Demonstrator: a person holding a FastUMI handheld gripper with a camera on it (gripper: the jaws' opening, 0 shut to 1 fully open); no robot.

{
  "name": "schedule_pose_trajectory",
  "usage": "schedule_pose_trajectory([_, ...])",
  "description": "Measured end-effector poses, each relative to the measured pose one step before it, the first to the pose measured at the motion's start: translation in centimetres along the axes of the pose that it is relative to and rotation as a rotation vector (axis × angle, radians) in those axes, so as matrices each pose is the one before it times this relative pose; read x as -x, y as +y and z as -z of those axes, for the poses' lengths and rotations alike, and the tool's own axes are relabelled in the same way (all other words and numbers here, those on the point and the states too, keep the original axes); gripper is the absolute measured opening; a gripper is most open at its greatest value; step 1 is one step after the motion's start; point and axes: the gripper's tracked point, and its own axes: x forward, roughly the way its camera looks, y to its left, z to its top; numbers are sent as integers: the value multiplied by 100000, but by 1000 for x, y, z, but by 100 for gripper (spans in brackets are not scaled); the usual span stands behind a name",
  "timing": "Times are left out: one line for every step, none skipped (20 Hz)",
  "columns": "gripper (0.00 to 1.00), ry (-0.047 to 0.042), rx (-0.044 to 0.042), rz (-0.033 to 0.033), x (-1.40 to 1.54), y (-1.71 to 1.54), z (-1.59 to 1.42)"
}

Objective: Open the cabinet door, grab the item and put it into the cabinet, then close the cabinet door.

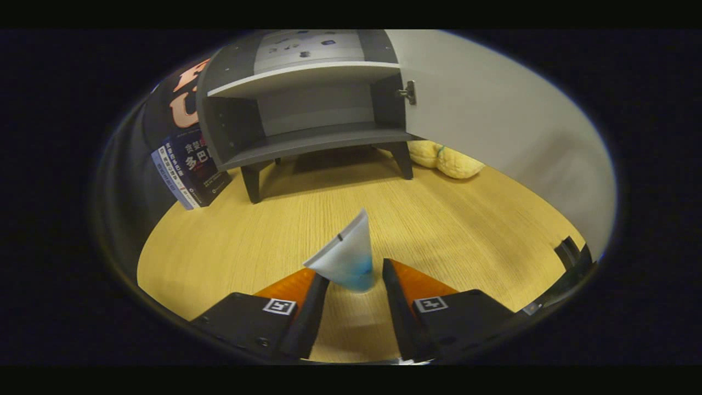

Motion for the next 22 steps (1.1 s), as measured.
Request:
schedule_pose_trajectory([47,-1353,-1082,566,91,-282,-289])
schedule_pose_trajectory([44,487,48,-43,350,-107,67])
schedule_pose_trajectory([42,-1054,-431,-736,244,-74,-200])
schedule_pose_trajectory([42,-1794,-44,-1040,268,134,-647])
schedule_pose_trajectory([41,-2412,1216,-1638,704,254,-931])
schedule_pose_trajectory([40,-2600,1618,-791,744,150,-992])
schedule_pose_trajectory([40,-2724,1095,-1411,920,470,-1539])
schedule_pose_trajectory([39,-3073,340,-2393,940,859,-1991])
schedule_pose_trajectory([38,-3258,47,-2740,791,1037,-2359])
schedule_pose_trajectory([38,-3266,187,-2426,754,888,-2456])
schedule_pose_trajectory([38,-4547,181,-2475,633,1146,-3059])
schedule_pose_trajectory([38,-2717,529,-2176,732,907,-2636])
schedule_pose_trajectory([38,-2597,1361,-3137,543,1191,-3209])
schedule_pose_trajectory([38,-2907,1344,-3001,254,1025,-3115])
schedule_pose_trajectory([38,-2134,1984,-2454,90,834,-2911])
schedule_pose_trajectory([37,-1704,2022,-1005,-208,441,-2815])
schedule_pose_trajectory([37,-799,2477,-1076,-406,414,-2629])
schedule_pose_trajectory([37,-1751,1961,-1137,-694,343,-2598])
schedule_pose_trajectory([38,-2379,1435,-372,-1077,85,-2549])
schedule_pose_trajectory([37,-1909,1755,-948,-1166,143,-2320])
schedule_pose_trajectory([37,-1516,3,-223,-1420,29,-1995])
schedule_pose_trajectory([37,-1236,-466,-1790,-1567,150,-1900])
